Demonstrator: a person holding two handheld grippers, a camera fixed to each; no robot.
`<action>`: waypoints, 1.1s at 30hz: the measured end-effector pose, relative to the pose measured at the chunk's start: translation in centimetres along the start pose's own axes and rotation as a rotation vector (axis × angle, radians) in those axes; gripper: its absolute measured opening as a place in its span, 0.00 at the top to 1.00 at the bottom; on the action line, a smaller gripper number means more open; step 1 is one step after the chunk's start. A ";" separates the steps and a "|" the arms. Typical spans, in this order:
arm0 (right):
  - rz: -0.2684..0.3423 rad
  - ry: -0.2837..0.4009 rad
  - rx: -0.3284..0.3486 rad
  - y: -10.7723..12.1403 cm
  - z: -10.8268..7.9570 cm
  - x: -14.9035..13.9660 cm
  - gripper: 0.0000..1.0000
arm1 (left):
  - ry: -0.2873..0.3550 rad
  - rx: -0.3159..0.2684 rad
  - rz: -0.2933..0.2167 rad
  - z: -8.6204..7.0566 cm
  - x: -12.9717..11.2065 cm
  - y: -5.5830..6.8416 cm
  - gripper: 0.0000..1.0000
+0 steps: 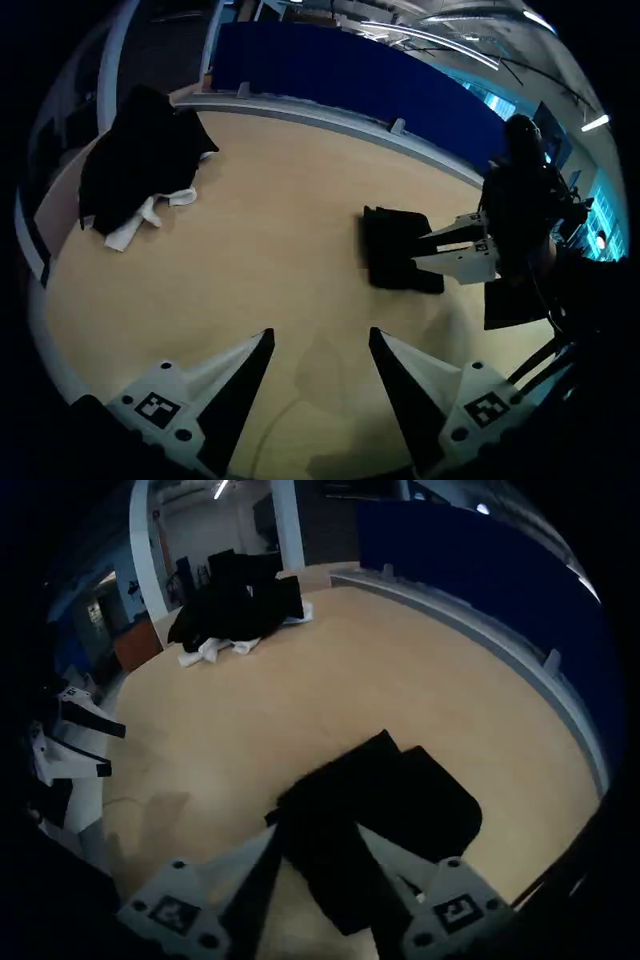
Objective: Fold towel
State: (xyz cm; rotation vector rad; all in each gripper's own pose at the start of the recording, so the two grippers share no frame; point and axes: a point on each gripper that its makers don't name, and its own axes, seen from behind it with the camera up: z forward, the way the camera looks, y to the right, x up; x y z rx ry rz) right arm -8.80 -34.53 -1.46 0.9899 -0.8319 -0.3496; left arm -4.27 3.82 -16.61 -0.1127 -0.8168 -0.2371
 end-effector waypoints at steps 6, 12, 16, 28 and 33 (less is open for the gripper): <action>0.018 0.029 -0.016 0.5 -0.9 0.3 0.20 | 0.001 -0.003 0.000 -0.1 0.2 0.2 0.13; 0.025 0.020 -0.049 1.2 -2.3 -1.1 0.12 | 0.002 -0.008 0.004 -0.2 0.3 0.5 0.13; 0.028 -0.003 -0.070 1.6 -3.0 -2.9 0.12 | 0.002 -0.011 0.007 -0.3 0.2 0.7 0.13; 0.062 -0.084 -0.123 2.1 -4.0 -8.6 0.13 | 0.002 -0.017 0.010 -0.2 0.2 1.1 0.13; 0.074 -0.099 -0.141 2.2 -3.6 -9.8 0.23 | 0.000 -0.018 0.013 -0.3 0.0 1.1 0.12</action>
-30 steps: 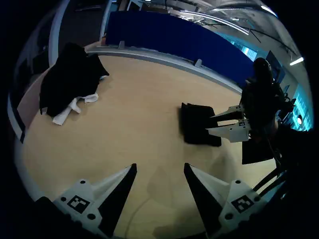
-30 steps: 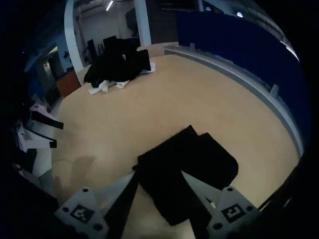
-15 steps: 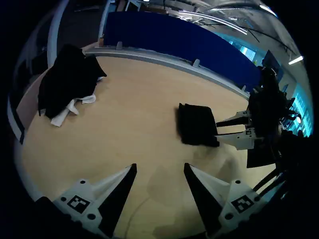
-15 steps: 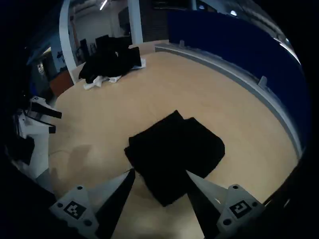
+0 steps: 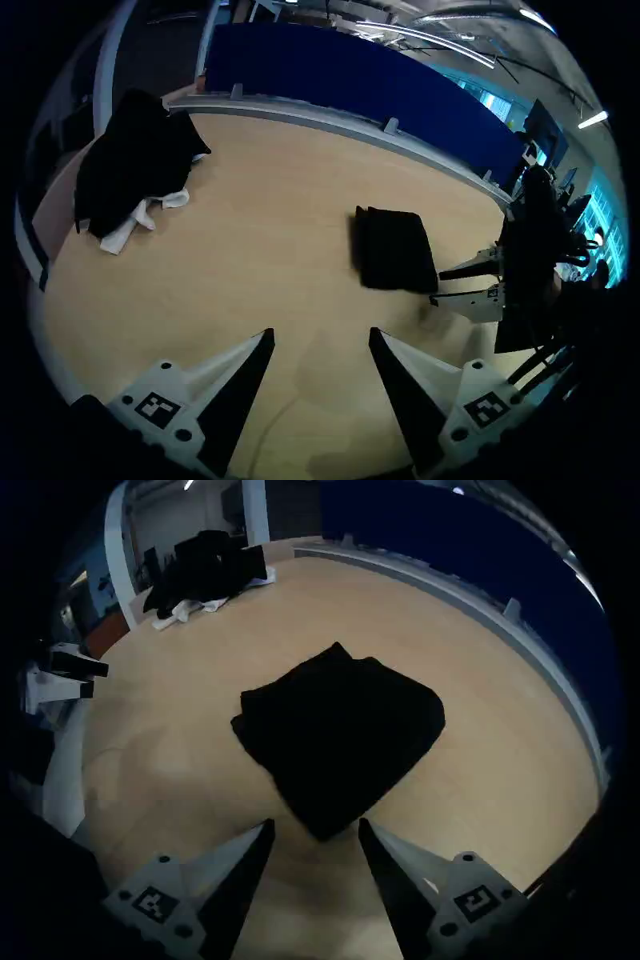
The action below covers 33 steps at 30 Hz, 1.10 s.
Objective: Fold towel
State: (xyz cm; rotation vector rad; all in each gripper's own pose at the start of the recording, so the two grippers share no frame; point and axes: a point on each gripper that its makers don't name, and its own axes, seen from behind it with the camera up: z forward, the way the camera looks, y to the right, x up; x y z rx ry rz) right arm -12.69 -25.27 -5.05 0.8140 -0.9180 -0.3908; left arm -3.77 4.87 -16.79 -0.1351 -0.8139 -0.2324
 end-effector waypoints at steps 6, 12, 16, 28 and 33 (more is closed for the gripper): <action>0.030 0.006 -0.007 0.2 0.6 -0.2 0.42 | -0.003 0.002 0.001 -0.1 -0.2 -0.1 0.13; 0.045 0.010 -0.018 0.6 0.9 -0.2 0.70 | -0.005 0.003 0.000 -0.1 -0.5 -0.2 0.13; 0.055 0.014 -0.019 0.7 0.9 -0.2 0.79 | -0.006 0.004 0.002 -0.1 -0.6 -0.2 0.13; 0.049 0.042 -0.018 1.0 0.1 0.7 0.93 | -0.007 0.001 0.009 -0.1 -0.6 0.0 0.13; 0.039 0.083 -0.028 1.3 -1.3 2.4 0.93 | -0.005 -0.005 0.013 -0.1 -0.3 0.2 0.13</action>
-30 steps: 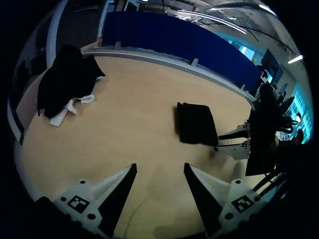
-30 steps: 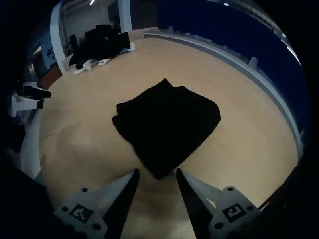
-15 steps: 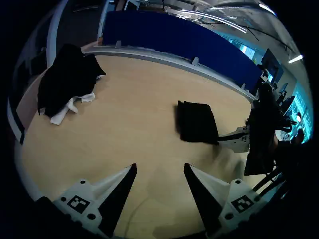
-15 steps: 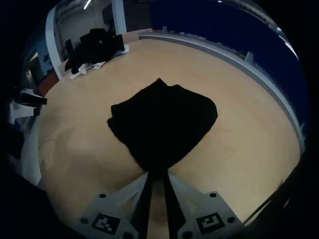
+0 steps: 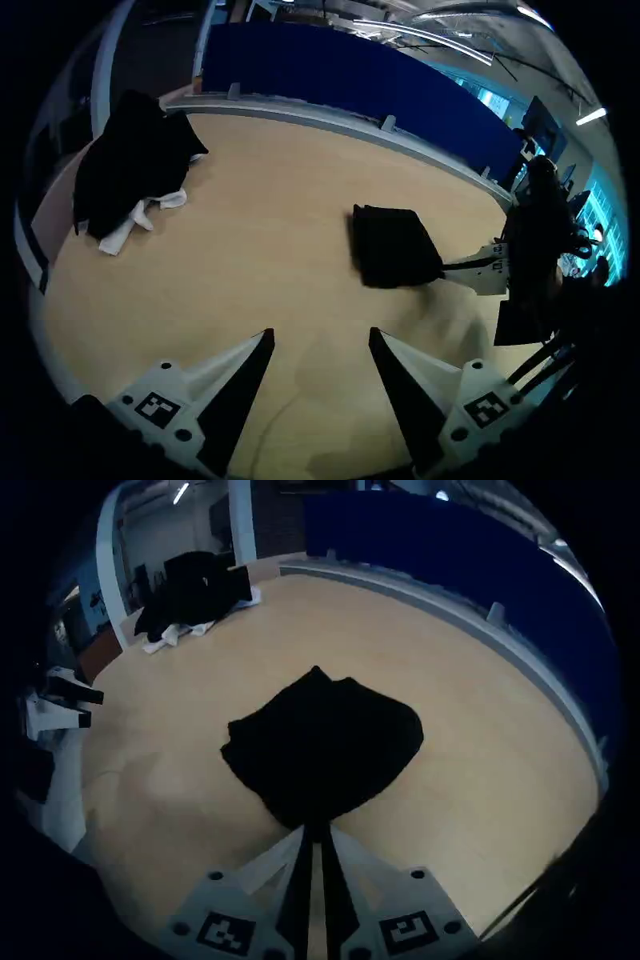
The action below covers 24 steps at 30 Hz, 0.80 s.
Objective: Fold towel
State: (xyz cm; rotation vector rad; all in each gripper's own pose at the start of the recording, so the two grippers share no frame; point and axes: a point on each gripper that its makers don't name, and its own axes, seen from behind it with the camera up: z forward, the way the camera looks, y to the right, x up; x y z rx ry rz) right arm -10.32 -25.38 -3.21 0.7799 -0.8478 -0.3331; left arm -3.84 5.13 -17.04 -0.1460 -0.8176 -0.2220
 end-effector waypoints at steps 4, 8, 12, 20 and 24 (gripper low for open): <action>-0.014 0.049 -0.011 0.4 -1.5 2.4 0.93 | 0.008 -0.004 0.007 0.1 0.6 0.1 0.13; -0.032 0.105 -0.029 1.0 -3.4 5.3 0.93 | 0.018 -0.009 0.014 0.2 1.3 0.4 0.13; -0.042 0.165 -0.043 1.7 -5.6 8.3 0.94 | 0.026 -0.014 0.020 0.2 1.8 0.6 0.13; -0.028 0.252 -0.066 3.5 -10.4 12.2 0.93 | 0.037 -0.028 0.038 0.2 2.6 1.2 0.13; -0.017 0.270 -0.086 5.0 -12.8 12.8 0.94 | 0.040 -0.037 0.051 0.2 2.9 1.7 0.13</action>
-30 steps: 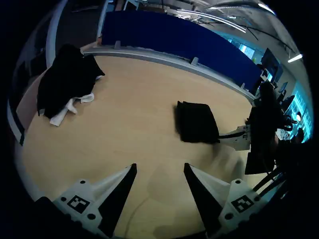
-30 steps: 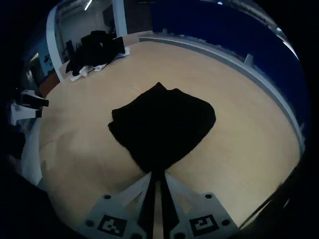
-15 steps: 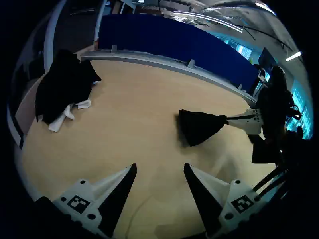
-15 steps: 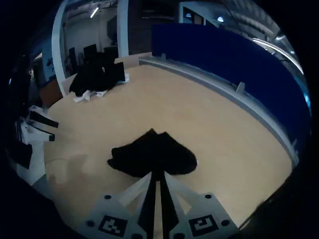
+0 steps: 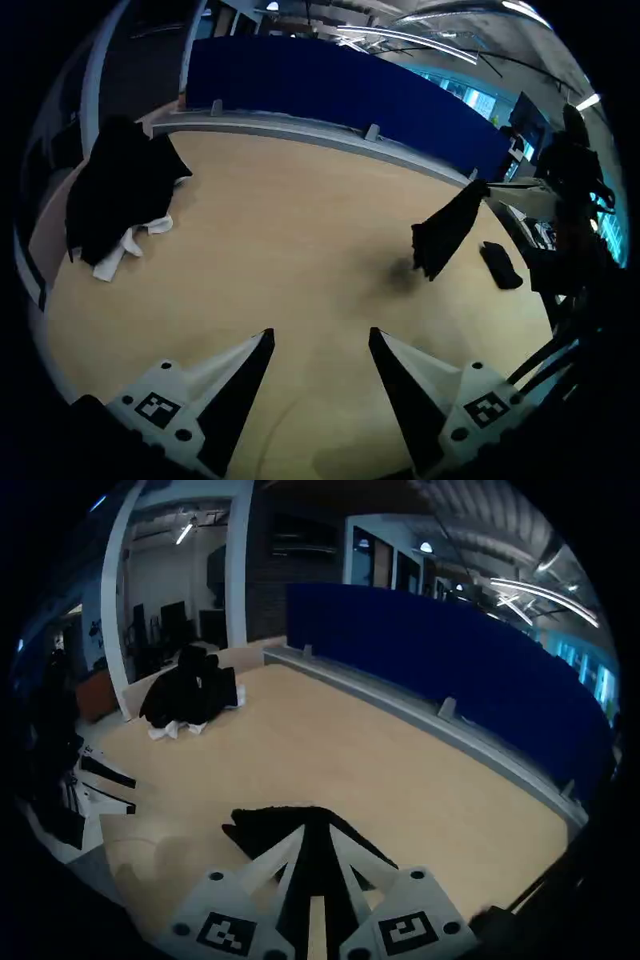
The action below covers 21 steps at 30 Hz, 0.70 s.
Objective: Fold towel
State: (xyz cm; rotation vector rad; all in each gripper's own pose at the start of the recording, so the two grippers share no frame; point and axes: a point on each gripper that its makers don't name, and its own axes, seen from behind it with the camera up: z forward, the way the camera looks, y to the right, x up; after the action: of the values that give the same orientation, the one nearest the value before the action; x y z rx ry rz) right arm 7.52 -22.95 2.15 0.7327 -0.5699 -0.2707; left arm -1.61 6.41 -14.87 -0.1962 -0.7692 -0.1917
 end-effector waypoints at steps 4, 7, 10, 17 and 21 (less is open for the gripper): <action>0.003 -0.001 -0.027 2.0 -1.8 0.1 0.94 | 0.001 -0.010 0.008 0.0 0.2 0.6 0.13; 0.012 -0.001 -0.049 3.7 -3.2 0.0 0.94 | 0.001 -0.016 0.012 0.1 0.4 0.9 0.13; 0.023 -0.001 -0.074 5.5 -4.5 -0.2 0.94 | 0.001 -0.020 0.015 0.1 0.5 1.3 0.13; 0.040 -0.014 -0.137 10.4 -7.6 -1.2 0.94 | -0.003 -0.026 0.023 0.3 0.5 2.0 0.13; 0.045 -0.030 -0.177 13.5 -9.3 -2.2 0.94 | -0.007 -0.025 0.027 0.5 0.5 2.3 0.13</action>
State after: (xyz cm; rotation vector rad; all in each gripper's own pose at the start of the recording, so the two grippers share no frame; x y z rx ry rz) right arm 11.54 -7.17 5.11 0.5445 -0.5826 -0.2873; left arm -1.04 8.69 -14.46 -0.2312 -0.7708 -0.1749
